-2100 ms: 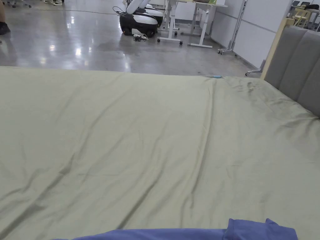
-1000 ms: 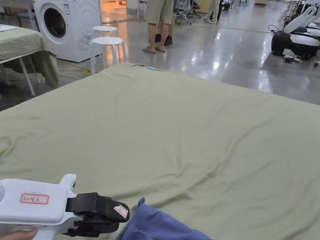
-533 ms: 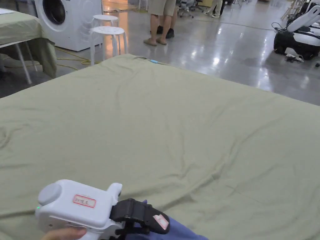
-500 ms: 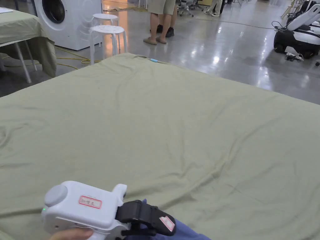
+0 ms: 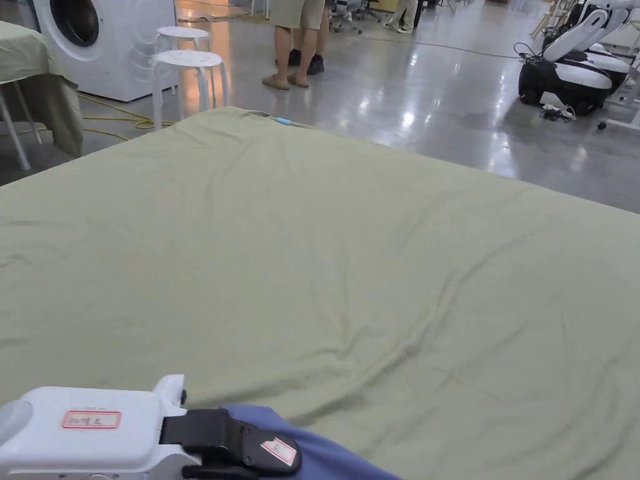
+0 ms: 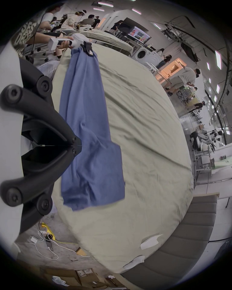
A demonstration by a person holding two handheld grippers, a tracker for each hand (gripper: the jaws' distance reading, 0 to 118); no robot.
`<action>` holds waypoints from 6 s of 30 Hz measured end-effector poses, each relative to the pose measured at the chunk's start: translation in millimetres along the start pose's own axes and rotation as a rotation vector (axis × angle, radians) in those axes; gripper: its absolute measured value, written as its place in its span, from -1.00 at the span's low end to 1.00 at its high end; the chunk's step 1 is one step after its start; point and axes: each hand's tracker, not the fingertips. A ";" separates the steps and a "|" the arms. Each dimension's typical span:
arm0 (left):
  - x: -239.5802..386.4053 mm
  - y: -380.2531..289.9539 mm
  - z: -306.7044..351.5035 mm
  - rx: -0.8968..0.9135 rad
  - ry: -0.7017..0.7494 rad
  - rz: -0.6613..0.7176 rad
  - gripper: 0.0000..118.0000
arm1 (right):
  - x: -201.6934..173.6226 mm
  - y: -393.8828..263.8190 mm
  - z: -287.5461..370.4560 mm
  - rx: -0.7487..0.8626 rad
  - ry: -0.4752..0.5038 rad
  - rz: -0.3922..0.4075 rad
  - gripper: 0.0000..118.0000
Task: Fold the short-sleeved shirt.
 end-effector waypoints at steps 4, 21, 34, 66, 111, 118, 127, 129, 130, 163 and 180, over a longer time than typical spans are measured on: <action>6.7 1.4 39.5 0.087 0.016 -0.025 -0.90 | -6.4 1.0 -2.1 0.004 0.002 0.005 -0.97; 90.1 -42.1 -22.6 0.090 0.359 -0.347 -0.90 | -0.6 -11.3 -19.8 -0.020 0.097 0.007 -0.97; 32.6 -68.2 -149.6 0.013 0.171 -0.156 -0.51 | 48.1 -30.6 -14.9 -0.008 0.032 -0.118 -0.96; 110.6 -70.8 -145.2 -0.194 0.421 -0.373 -0.80 | 77.6 -47.8 -39.4 -0.071 0.024 -0.243 -0.94; -6.2 -20.7 -113.1 -0.280 0.220 -0.135 -0.07 | -6.5 -22.5 -27.8 -0.091 0.053 -0.041 -0.94; 12.1 -19.8 -49.7 -0.151 0.293 -0.148 0.39 | -1.7 -21.8 -31.8 -0.108 0.045 -0.022 -0.94; -10.4 -12.5 -80.4 -0.185 0.163 -0.046 0.38 | -6.2 -22.8 -40.7 -0.130 0.073 -0.008 -0.93; -10.5 -19.2 -98.6 -0.178 0.179 -0.080 0.16 | -6.0 -22.7 -40.1 -0.128 0.080 -0.009 -0.93; -13.8 -18.4 -106.1 -0.175 0.217 -0.077 -0.25 | -5.6 -22.5 -39.6 -0.125 0.079 -0.010 -0.92; 93.5 -77.5 -168.7 -0.221 0.308 -0.263 -0.66 | 25.6 -28.9 -26.1 -0.069 0.086 -0.084 -0.92; 123.9 -108.2 -213.5 -0.409 0.178 -0.413 -0.39 | 37.8 -39.8 -35.5 -0.078 0.078 -0.116 -0.92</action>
